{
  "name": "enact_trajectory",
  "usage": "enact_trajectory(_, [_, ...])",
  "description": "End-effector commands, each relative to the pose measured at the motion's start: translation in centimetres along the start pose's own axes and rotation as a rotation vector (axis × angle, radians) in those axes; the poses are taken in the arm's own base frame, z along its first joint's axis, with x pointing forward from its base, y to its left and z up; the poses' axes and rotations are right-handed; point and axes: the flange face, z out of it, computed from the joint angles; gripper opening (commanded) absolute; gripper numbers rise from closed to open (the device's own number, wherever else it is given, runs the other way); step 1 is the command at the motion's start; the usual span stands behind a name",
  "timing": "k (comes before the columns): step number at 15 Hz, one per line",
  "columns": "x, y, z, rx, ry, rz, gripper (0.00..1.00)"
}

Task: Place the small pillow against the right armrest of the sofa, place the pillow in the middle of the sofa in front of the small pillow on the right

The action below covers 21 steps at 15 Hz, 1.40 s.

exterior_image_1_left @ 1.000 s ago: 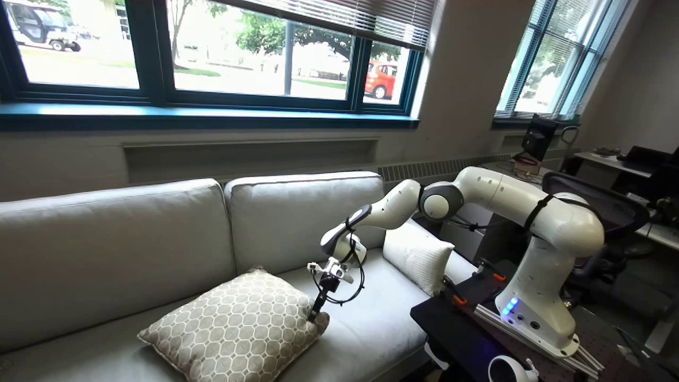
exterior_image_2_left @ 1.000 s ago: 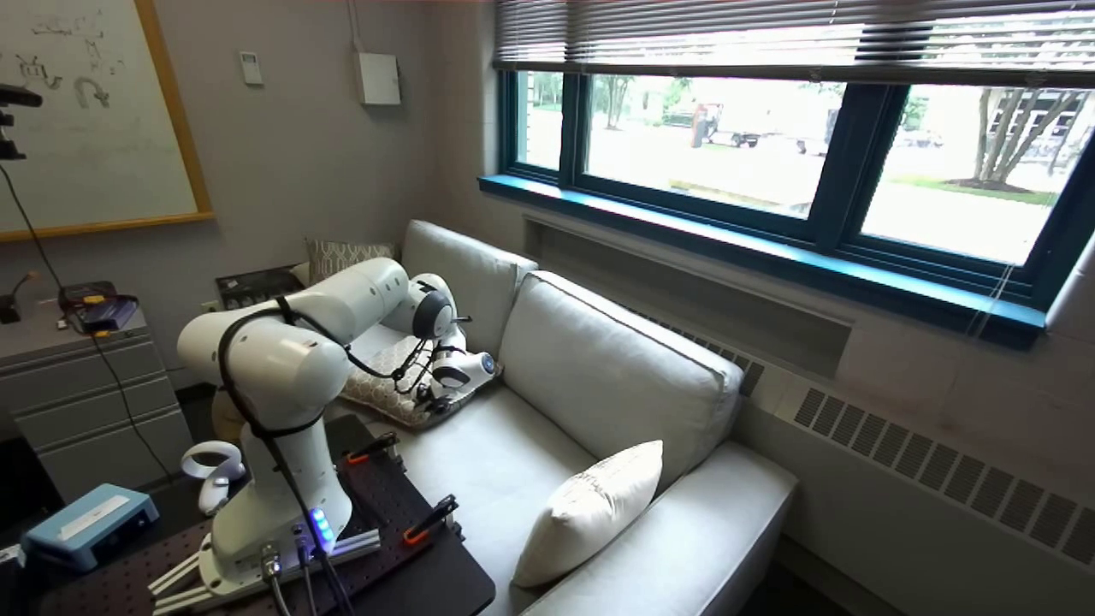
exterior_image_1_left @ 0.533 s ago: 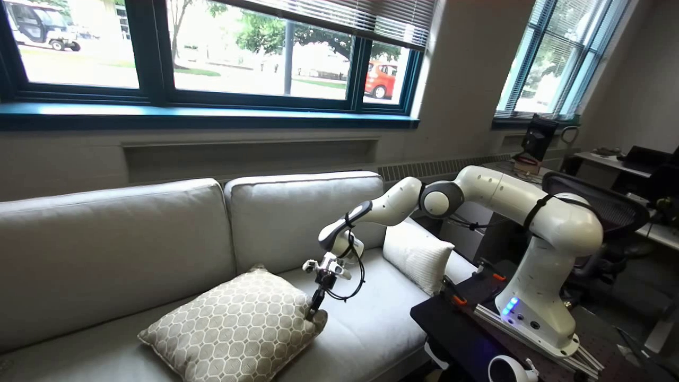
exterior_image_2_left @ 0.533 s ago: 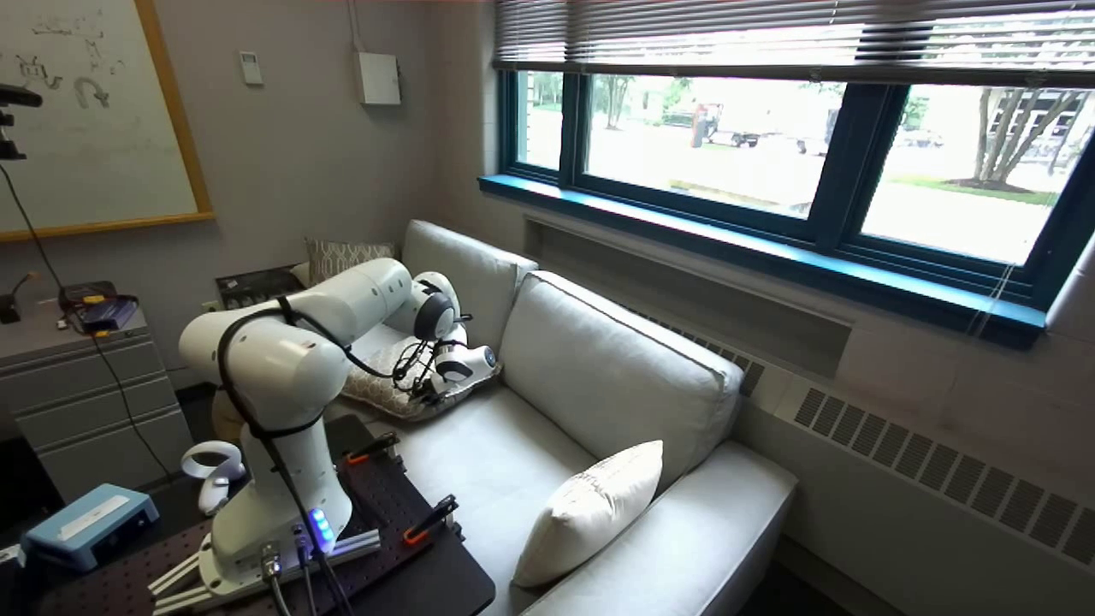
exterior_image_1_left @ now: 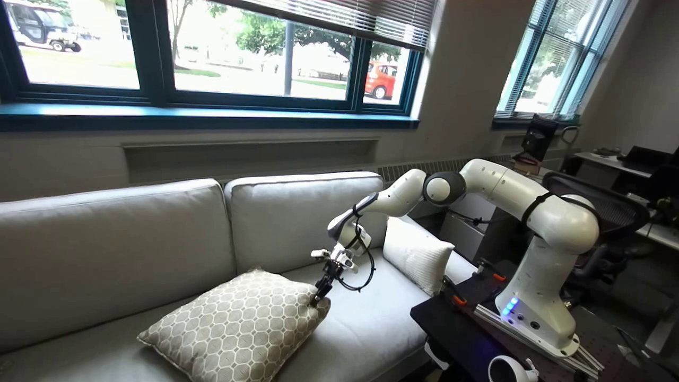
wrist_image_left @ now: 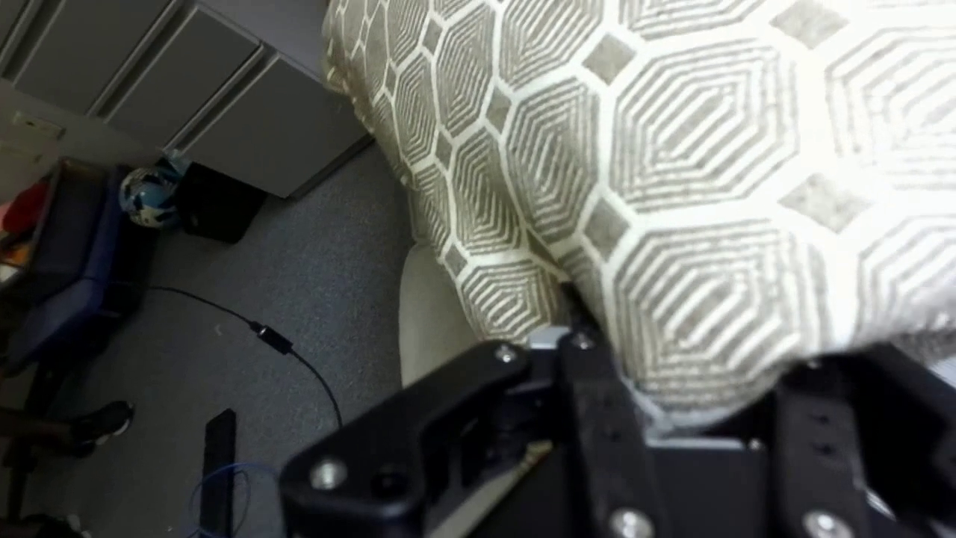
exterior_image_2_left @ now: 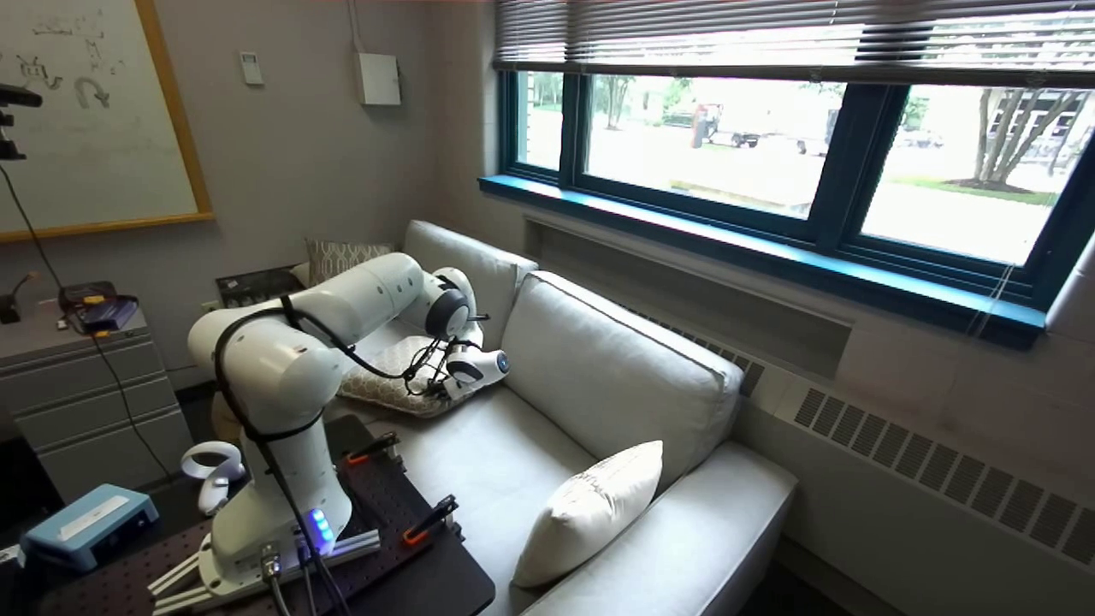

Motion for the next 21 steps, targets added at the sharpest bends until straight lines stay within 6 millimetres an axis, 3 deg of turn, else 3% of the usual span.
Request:
enact_trajectory(1, [2.0,2.0,-3.8,0.110,-0.114,-0.051,0.02])
enact_trajectory(5, [2.9,4.2,-6.4,0.293,-0.220,-0.057,0.02])
enact_trajectory(8, [1.3,5.6,-9.9,0.424,-0.285,-0.048,0.01])
enact_trajectory(11, [-1.0,6.6,-15.3,0.562,-0.288,-0.080,0.02])
enact_trajectory(14, [-2.7,6.8,-22.1,0.736,-0.280,-0.106,0.02])
enact_trajectory(16, [-3.0,5.8,-24.7,0.777,-0.296,-0.154,0.02])
enact_trajectory(21, [-1.0,1.6,-32.4,0.933,-0.310,-0.165,0.01])
